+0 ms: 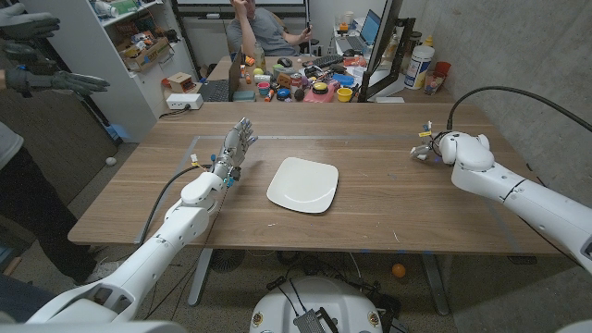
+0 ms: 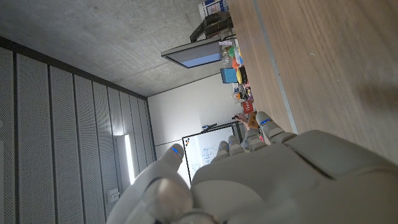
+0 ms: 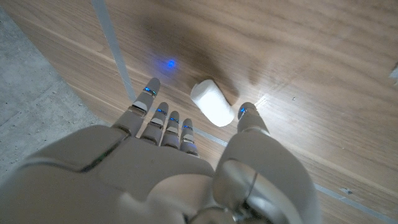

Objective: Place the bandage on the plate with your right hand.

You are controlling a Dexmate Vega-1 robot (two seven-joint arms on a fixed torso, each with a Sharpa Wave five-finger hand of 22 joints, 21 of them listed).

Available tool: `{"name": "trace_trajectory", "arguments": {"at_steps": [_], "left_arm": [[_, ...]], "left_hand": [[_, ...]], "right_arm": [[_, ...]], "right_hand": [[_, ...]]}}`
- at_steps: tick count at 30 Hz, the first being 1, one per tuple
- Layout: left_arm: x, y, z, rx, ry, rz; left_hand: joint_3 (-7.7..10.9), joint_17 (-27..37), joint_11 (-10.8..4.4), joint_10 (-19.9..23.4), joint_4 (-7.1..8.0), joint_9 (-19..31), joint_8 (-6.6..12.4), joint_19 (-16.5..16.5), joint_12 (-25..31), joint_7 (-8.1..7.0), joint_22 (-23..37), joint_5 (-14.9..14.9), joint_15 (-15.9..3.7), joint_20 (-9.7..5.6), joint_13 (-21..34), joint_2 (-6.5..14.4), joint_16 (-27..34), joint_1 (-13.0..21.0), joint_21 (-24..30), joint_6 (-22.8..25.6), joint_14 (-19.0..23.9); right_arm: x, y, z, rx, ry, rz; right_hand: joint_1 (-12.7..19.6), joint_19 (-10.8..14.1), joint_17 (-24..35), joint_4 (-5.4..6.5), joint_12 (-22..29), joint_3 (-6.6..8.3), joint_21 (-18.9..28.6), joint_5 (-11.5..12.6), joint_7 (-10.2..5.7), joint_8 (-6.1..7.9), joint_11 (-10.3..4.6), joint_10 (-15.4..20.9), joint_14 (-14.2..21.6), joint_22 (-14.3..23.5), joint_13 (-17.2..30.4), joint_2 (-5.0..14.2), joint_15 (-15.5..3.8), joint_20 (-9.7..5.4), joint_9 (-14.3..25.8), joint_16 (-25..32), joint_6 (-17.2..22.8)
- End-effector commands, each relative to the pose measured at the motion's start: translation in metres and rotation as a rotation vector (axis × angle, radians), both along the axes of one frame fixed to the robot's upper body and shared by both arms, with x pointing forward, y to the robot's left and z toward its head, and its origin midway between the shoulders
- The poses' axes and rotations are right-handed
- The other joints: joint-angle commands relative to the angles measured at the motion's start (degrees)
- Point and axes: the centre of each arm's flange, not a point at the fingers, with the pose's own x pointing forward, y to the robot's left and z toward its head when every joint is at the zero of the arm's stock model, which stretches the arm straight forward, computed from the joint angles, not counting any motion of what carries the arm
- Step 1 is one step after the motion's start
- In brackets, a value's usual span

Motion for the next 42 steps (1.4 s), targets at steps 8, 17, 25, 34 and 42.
{"name": "trace_trajectory", "arguments": {"at_steps": [8, 17, 25, 34, 42], "left_arm": [[0.008, -0.001, 0.001, 0.001, 0.007, -0.006], [0.010, 0.000, 0.001, 0.001, 0.009, -0.006], [0.011, 0.001, 0.000, 0.002, 0.014, -0.006], [0.010, 0.002, -0.001, 0.002, 0.013, -0.007], [0.008, 0.003, -0.001, 0.002, 0.010, -0.010]], "left_hand": [[-0.16, 0.14, 0.11, 0.03, 0.02, 0.22, -0.01, -0.58, 0.19, -0.01, 0.21, 0.33, -1.96, -2.17, 0.23, 4.49, 0.11, -0.40, 0.31, -2.39, -0.72], [-0.27, 0.15, 0.10, 0.02, 0.04, 0.22, -0.02, -0.59, 0.19, 0.11, 0.21, 0.32, -2.00, -2.18, 0.23, 4.42, 0.12, -0.46, 0.32, -2.40, -0.71], [-0.33, 0.14, 0.10, -0.03, 0.03, 0.22, -0.02, -0.61, 0.17, -0.01, 0.21, 0.33, -2.07, -2.24, 0.23, 4.38, 0.11, -0.49, 0.31, -2.39, -0.75], [-0.39, 0.14, 0.13, -0.06, 0.01, 0.22, -0.07, -0.65, 0.16, 0.02, 0.20, 0.34, -2.00, -2.16, 0.23, 4.37, 0.09, -0.49, 0.30, -2.52, -0.81], [-0.41, 0.14, 0.11, -0.07, 0.00, 0.22, -0.04, -0.60, 0.16, 0.01, 0.20, 0.35, -2.06, -2.18, 0.23, 4.39, 0.11, -0.48, 0.32, -2.47, -0.76]], "right_arm": [[0.009, 0.004, -0.003, -0.037, -0.047, -0.012], [0.010, 0.004, -0.001, -0.034, -0.088, -0.019], [0.003, 0.006, 0.002, -0.034, -0.172, 0.003], [-0.010, 0.010, 0.008, -0.051, -0.285, 0.017], [-0.026, 0.015, 0.021, -0.074, -0.365, 0.035]], "right_hand": [[9.92, 15.73, 1.12, -1.35, 3.55, 1.82, 9.22, 2.74, -2.52, 3.41, -1.43, 17.41, 22.55, 2.35, 0.45, 3.87, -8.48, -5.65, 0.29, 2.73, 14.98], [20.15, 23.13, 10.07, -1.38, 13.66, -0.54, 23.06, 2.68, -3.47, 11.10, -3.79, 40.91, 50.18, 10.01, 3.38, 4.39, -10.72, -9.65, 2.45, 14.15, 32.49], [21.41, 23.94, 14.39, 0.15, 18.57, -2.92, 28.04, 2.19, -3.92, 15.69, -4.25, 47.17, 54.08, 13.61, 6.29, 4.90, -10.63, -9.88, 4.59, 17.41, 39.14], [20.91, 24.54, 15.09, 0.98, 19.50, -3.61, 29.81, 2.05, -4.15, 16.84, -4.11, 47.88, 54.55, 14.68, 7.19, 5.26, -10.67, -10.28, 5.34, 17.43, 40.17], [20.50, 24.05, 15.36, 1.35, 19.70, -4.19, 30.39, 1.97, -4.28, 17.16, -4.24, 47.56, 54.06, 15.14, 7.68, 4.93, -10.62, -10.68, 5.75, 17.05, 39.94]]}}
